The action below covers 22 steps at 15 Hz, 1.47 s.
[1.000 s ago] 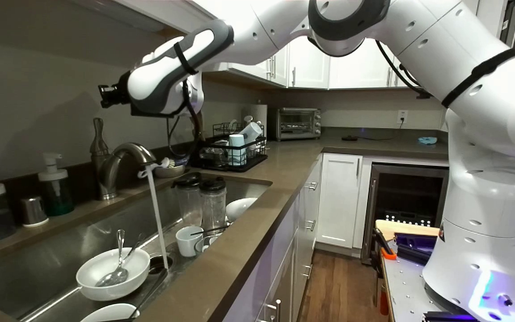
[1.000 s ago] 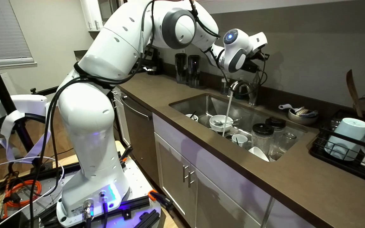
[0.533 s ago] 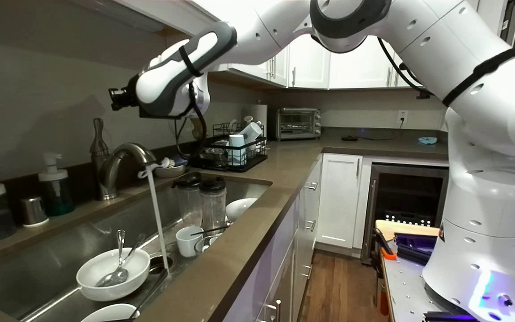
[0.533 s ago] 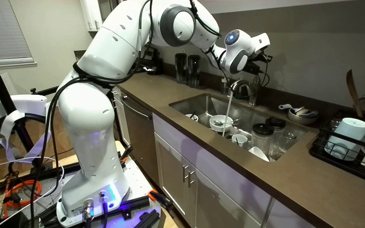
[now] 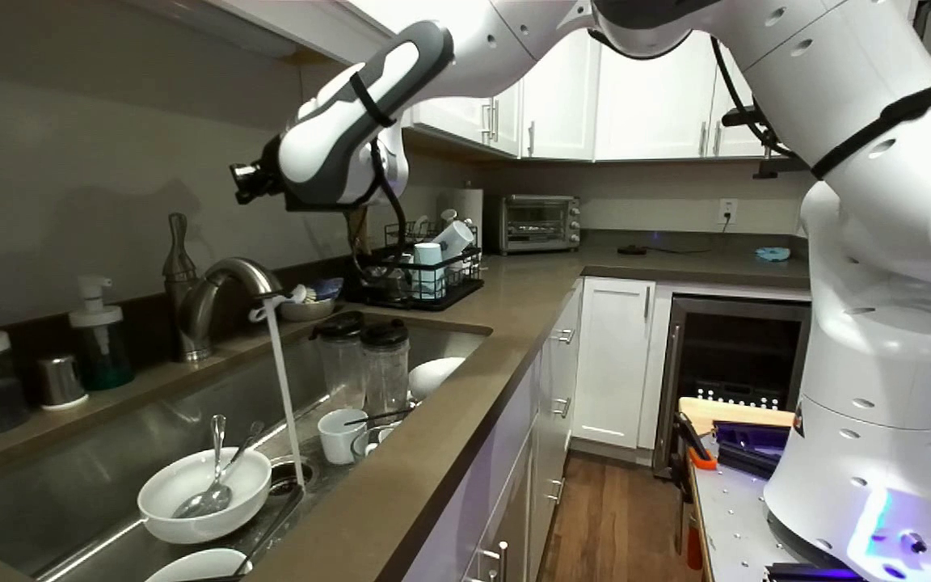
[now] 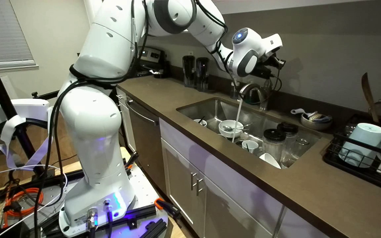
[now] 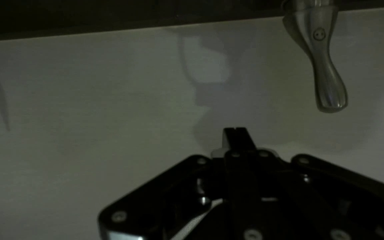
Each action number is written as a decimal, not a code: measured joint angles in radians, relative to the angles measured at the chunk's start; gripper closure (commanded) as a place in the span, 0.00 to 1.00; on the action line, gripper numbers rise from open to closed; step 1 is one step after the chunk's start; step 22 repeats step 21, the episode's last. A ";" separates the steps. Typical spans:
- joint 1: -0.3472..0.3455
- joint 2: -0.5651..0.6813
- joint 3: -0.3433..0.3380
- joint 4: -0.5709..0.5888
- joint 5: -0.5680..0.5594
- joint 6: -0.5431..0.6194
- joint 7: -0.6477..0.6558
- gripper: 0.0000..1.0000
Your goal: Open the faucet of the sink.
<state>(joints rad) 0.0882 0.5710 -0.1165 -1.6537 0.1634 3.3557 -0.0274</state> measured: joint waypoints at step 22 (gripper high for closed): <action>0.387 -0.359 -0.467 -0.461 -0.008 -0.102 0.000 0.97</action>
